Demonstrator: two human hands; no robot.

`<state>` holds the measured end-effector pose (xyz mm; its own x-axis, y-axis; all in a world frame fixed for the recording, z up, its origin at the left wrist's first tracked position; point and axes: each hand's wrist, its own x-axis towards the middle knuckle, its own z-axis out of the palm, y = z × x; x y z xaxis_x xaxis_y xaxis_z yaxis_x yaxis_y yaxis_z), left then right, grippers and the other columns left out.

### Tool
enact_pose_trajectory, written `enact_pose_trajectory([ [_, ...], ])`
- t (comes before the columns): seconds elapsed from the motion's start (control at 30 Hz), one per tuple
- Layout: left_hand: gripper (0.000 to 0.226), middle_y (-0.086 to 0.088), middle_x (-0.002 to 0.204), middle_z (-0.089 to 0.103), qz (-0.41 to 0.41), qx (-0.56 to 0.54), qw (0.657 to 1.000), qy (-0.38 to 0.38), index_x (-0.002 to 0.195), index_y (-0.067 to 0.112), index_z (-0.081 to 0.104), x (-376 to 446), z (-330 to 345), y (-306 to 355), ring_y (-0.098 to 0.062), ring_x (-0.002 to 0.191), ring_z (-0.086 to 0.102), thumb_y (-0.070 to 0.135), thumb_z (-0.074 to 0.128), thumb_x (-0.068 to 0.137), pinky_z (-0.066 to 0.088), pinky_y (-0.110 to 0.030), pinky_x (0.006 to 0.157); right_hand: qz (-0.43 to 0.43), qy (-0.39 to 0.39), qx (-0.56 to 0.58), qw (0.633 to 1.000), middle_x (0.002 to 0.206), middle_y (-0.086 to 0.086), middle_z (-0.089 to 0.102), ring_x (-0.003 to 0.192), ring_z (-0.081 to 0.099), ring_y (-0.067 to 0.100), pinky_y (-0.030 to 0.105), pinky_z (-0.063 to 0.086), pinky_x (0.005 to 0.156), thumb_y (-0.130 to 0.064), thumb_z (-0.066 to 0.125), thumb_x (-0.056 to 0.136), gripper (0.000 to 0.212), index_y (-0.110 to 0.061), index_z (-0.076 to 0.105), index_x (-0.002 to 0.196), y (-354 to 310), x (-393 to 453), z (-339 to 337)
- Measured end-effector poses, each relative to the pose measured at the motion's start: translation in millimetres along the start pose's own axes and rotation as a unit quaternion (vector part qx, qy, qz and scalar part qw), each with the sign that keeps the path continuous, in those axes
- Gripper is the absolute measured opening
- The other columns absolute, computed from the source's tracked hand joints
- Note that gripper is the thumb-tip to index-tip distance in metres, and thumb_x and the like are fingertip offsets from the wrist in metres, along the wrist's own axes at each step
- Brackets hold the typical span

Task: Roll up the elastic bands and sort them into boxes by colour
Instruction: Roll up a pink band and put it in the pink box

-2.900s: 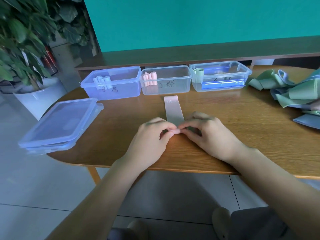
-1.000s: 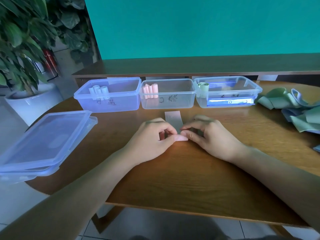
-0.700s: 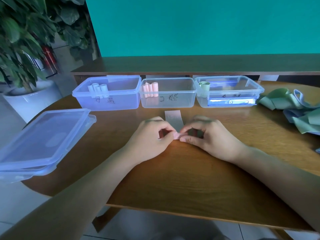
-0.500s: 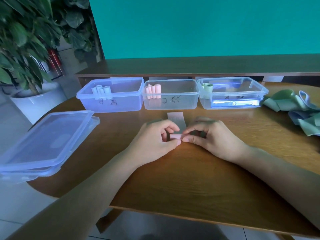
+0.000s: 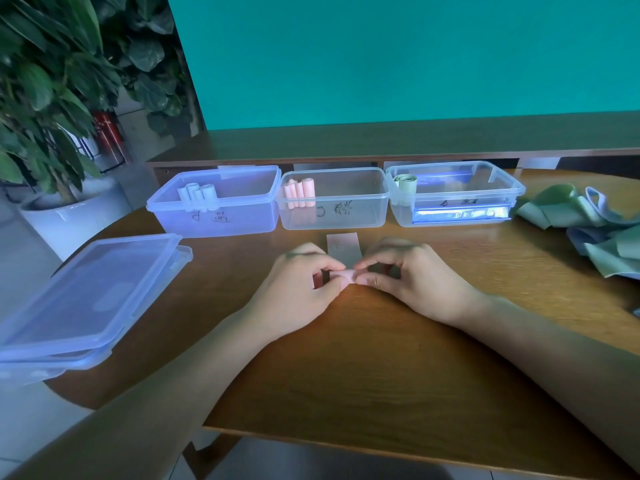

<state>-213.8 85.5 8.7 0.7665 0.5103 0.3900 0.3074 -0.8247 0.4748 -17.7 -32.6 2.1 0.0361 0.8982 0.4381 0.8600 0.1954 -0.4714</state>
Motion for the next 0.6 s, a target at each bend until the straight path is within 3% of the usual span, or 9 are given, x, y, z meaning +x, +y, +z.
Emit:
enact_pose_trajectory([
  [0.2,0.014,0.021,0.091,0.056,0.035,-0.014,0.999,-0.003,0.100,0.033,0.071,12,-1,-3,-0.005,0.085,0.058,0.031,0.075,0.086,0.046,-0.012,0.066,-0.005,-0.010,-0.021,1.000,0.100,-0.017,0.063,0.094,0.061,0.003,0.025,0.052,0.085,-0.033,0.062,0.099,0.019,-0.027,0.077,0.108,8,9,1],
  [0.37,0.017,0.022,0.091,0.058,0.038,-0.014,0.999,0.004,0.103,0.028,0.075,22,4,-11,0.000,0.091,0.057,0.036,0.070,0.090,0.045,-0.010,0.067,-0.007,0.022,-0.037,0.999,0.103,-0.016,0.060,0.089,0.058,-0.001,0.011,0.043,0.080,-0.034,0.065,0.096,0.022,-0.024,0.074,0.114,9,10,2],
  [0.6,0.025,0.018,0.099,0.059,0.023,-0.019,0.999,0.023,0.116,0.031,0.071,26,6,-17,0.001,0.091,0.057,0.032,0.071,0.090,0.048,-0.009,0.068,0.011,0.015,-0.019,1.000,0.104,-0.014,0.066,0.088,0.060,-0.002,0.009,0.043,0.078,-0.036,0.069,0.094,0.021,-0.027,0.075,0.111,14,17,3],
])
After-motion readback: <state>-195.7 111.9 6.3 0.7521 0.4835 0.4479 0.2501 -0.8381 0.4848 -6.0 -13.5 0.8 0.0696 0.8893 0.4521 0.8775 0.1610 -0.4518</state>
